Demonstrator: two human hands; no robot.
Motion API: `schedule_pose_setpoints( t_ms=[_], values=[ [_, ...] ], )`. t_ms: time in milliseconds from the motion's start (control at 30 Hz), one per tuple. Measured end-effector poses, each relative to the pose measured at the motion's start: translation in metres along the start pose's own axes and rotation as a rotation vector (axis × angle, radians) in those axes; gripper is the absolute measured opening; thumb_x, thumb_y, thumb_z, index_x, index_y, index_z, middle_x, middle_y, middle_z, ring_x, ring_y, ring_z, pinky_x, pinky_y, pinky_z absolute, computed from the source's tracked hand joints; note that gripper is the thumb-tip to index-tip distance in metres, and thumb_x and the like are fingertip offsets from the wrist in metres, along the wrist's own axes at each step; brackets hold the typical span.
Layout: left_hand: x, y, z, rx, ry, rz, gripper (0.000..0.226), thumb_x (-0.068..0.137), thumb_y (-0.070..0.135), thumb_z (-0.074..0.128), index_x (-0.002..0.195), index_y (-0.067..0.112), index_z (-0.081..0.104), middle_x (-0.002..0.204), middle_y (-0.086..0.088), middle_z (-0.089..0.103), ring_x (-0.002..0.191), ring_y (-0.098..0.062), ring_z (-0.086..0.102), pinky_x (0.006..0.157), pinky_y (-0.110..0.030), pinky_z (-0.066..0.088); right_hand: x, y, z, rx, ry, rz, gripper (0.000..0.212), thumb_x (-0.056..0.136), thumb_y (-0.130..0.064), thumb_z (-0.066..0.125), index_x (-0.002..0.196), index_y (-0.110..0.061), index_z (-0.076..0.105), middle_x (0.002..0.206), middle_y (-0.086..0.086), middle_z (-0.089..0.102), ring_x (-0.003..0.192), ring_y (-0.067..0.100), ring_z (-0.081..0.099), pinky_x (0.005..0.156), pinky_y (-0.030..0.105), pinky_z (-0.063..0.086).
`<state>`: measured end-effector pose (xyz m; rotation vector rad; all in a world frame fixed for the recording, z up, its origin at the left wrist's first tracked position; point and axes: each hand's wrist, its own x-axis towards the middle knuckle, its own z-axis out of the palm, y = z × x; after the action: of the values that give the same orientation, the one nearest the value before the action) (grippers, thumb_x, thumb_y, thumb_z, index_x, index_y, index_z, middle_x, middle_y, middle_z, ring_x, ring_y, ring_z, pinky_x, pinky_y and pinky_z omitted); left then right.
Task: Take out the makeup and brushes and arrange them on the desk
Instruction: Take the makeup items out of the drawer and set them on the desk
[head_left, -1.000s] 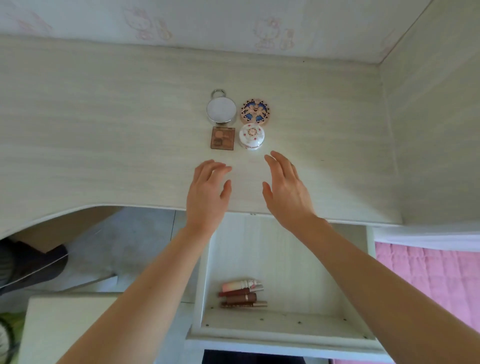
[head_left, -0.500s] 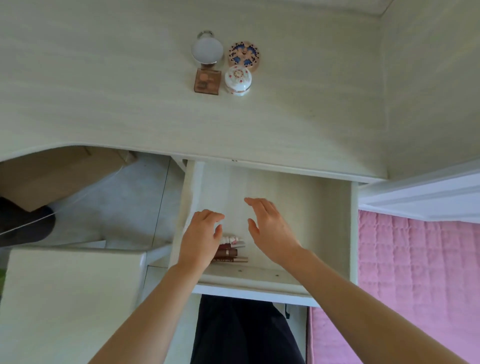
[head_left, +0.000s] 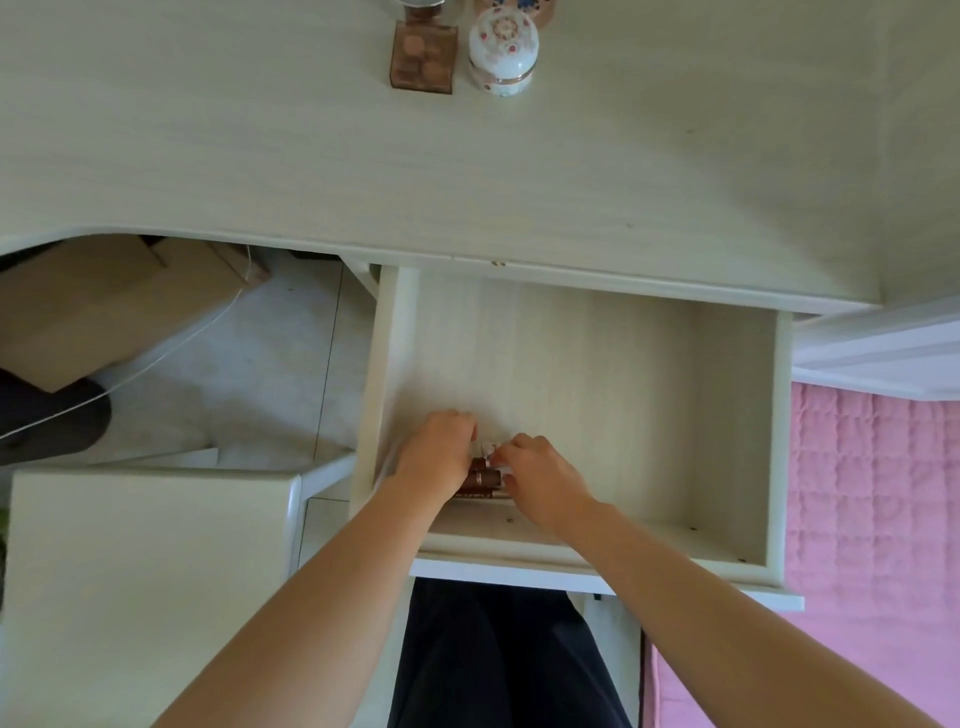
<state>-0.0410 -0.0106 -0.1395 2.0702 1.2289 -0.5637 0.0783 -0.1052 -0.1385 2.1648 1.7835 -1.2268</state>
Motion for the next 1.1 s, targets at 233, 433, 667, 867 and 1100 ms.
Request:
schedule_pose_setpoints(
  t_ms=[233,433,667,867,1100],
  values=[
    [0.006,-0.004,0.001,0.101,0.061,0.034,0.014,0.092,0.013,0.053,0.103,0.014,0.062,0.102,-0.004,0.060,0.094,-0.023,0.056,0.075,-0.038,0.051,0.006,0.000,0.004,-0.135,0.075,-0.095,0.037,0.089,-0.004,0.054,0.123,-0.018,0.060,0.113,0.005,0.055,0.105,0.025,0.049,0.077,0.033,0.049],
    [0.009,-0.012,0.001,0.038,0.130,0.002,0.013,0.094,0.007,0.051,0.103,0.010,0.060,0.102,-0.006,0.058,0.087,-0.022,0.057,0.072,-0.035,0.049,0.012,0.000,0.006,-0.290,0.113,-0.158,0.031,0.086,0.000,0.052,0.110,-0.013,0.064,0.108,0.007,0.057,0.104,0.028,0.050,0.080,0.034,0.046],
    [0.010,-0.015,0.000,-0.142,0.173,-0.029,0.018,0.096,0.013,0.051,0.113,0.010,0.058,0.111,-0.007,0.056,0.094,-0.022,0.055,0.076,-0.032,0.046,0.019,-0.001,0.002,-0.248,0.058,-0.220,0.037,0.083,0.004,0.050,0.117,-0.011,0.051,0.112,0.012,0.051,0.106,0.030,0.046,0.080,0.037,0.045],
    [0.011,-0.013,-0.011,-0.298,0.234,-0.070,0.019,0.098,0.019,0.049,0.107,0.004,0.055,0.108,-0.012,0.056,0.095,-0.026,0.049,0.077,-0.032,0.039,0.015,0.011,-0.005,-0.186,0.001,-0.110,0.050,0.082,0.007,0.050,0.126,-0.014,0.039,0.116,0.014,0.038,0.097,0.031,0.049,0.074,0.039,0.051],
    [0.009,-0.012,-0.011,-0.529,0.058,-0.160,0.017,0.097,0.027,0.048,0.104,0.012,0.046,0.075,-0.004,0.054,0.059,-0.015,0.046,0.050,-0.028,0.036,0.005,0.032,-0.006,-0.029,-0.015,0.044,0.022,0.091,-0.004,0.038,0.112,-0.009,0.040,0.101,0.013,0.051,0.080,0.033,0.058,0.060,0.036,0.040]
  ],
)
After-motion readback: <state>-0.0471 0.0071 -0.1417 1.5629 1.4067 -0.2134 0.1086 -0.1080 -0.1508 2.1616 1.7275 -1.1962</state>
